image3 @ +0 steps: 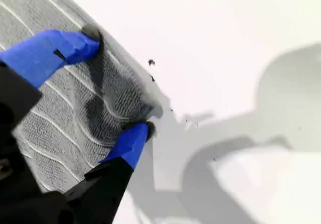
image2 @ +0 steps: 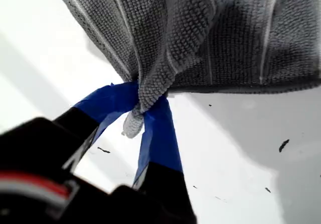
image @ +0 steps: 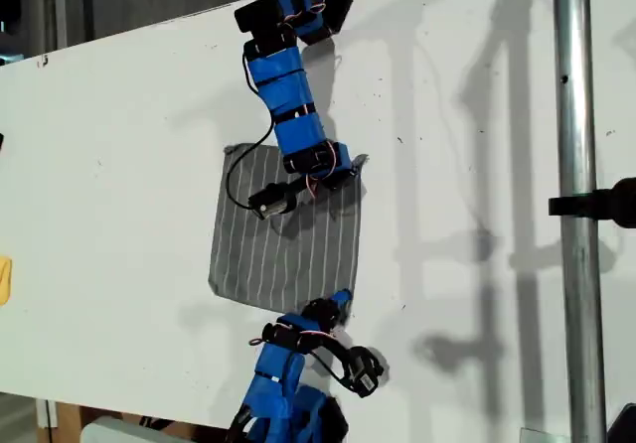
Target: Grasp corners of a towel and fold twice.
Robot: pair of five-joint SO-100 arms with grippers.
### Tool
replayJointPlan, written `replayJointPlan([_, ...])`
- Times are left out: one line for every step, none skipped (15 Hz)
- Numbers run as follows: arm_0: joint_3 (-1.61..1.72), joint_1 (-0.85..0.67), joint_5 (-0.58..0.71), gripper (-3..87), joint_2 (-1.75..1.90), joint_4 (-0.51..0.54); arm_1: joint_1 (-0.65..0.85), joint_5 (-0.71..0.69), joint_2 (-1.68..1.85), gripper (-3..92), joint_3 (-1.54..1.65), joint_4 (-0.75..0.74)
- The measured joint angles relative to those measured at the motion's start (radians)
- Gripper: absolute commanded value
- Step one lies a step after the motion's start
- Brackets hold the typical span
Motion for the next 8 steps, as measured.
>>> replayJointPlan([-0.018, 0.0, 0.0, 4.4, -0.034, -0.014, 0.0, 0.0, 0.0, -0.2, 0.0, 0.002])
replayJointPlan([-0.031, 0.002, -0.002, -1.5, -0.051, -0.025, 0.0, 0.0, 0.0, -0.2, 0.0, 0.005])
replayJointPlan([-0.029, 0.003, -0.018, -2.7, -0.035, -0.031, 0.0, 0.0, 0.0, -0.2, 0.0, 0.005])
replayJointPlan([-0.021, 0.003, -0.034, -2.9, -0.026, -0.034, 0.0, -0.002, 0.0, -0.2, 0.0, 0.006])
replayJointPlan([-0.018, 0.003, -0.046, -2.9, -0.015, -0.034, 0.0, 0.0, 0.008, -0.2, 0.0, 0.006])
replayJointPlan([-0.014, 0.003, -0.044, -2.9, 0.002, -0.034, 0.0, 0.0, 0.025, -0.2, 0.0, 0.005])
replayJointPlan([-0.014, 0.005, -0.044, -3.0, 0.023, -0.032, 0.0, 0.002, 0.037, -0.2, 0.0, 0.005])
replayJointPlan([-0.018, 0.006, -0.044, -3.0, 0.048, -0.018, -0.002, 0.002, 0.049, -0.2, 0.0, 0.005])
